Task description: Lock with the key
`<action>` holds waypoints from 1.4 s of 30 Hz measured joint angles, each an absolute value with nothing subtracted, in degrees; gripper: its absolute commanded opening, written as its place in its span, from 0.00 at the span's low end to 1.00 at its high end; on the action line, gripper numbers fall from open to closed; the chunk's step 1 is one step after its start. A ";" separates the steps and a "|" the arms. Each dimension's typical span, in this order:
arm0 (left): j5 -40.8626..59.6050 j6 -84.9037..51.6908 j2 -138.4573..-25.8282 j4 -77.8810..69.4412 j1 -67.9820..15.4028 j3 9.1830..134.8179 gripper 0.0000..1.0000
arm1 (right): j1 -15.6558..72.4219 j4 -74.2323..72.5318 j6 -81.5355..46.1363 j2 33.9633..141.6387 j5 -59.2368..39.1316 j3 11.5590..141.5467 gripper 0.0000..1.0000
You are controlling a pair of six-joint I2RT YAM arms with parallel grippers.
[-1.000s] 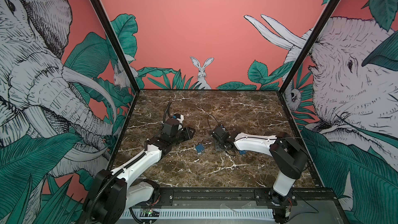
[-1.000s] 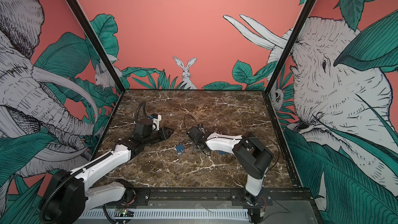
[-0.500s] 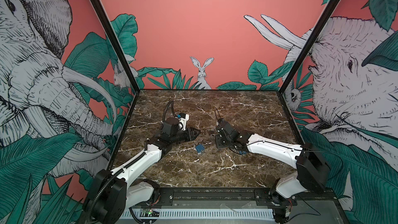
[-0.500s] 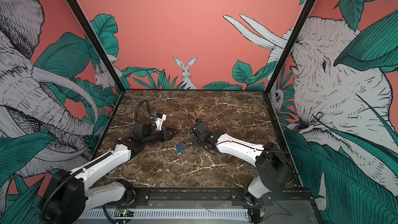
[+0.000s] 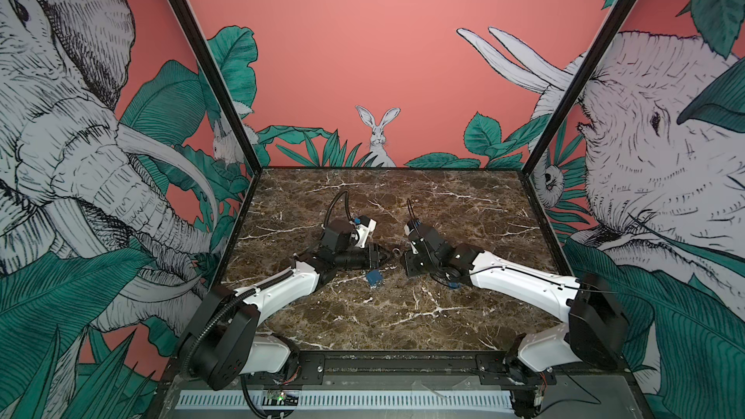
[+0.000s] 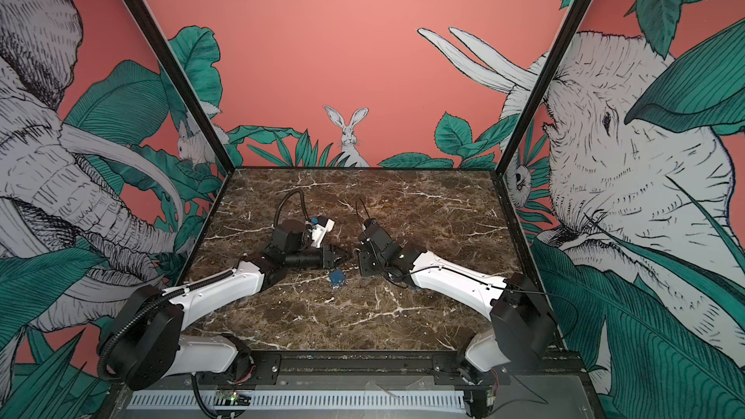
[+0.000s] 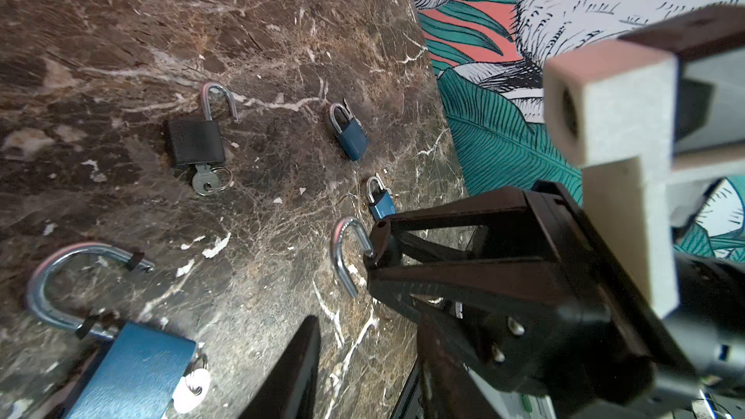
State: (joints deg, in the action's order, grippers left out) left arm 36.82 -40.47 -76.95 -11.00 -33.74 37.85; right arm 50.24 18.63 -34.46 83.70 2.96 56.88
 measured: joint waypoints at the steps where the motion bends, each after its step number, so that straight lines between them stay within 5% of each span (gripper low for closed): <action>1: 36.88 -40.49 -77.34 -11.18 -33.78 38.02 0.41 | 50.24 18.59 -34.46 83.66 2.92 56.88 0.23; 42: 37.17 -44.01 -84.79 -20.23 -34.04 39.29 0.22 | 50.24 18.24 -34.33 83.53 1.19 56.88 0.22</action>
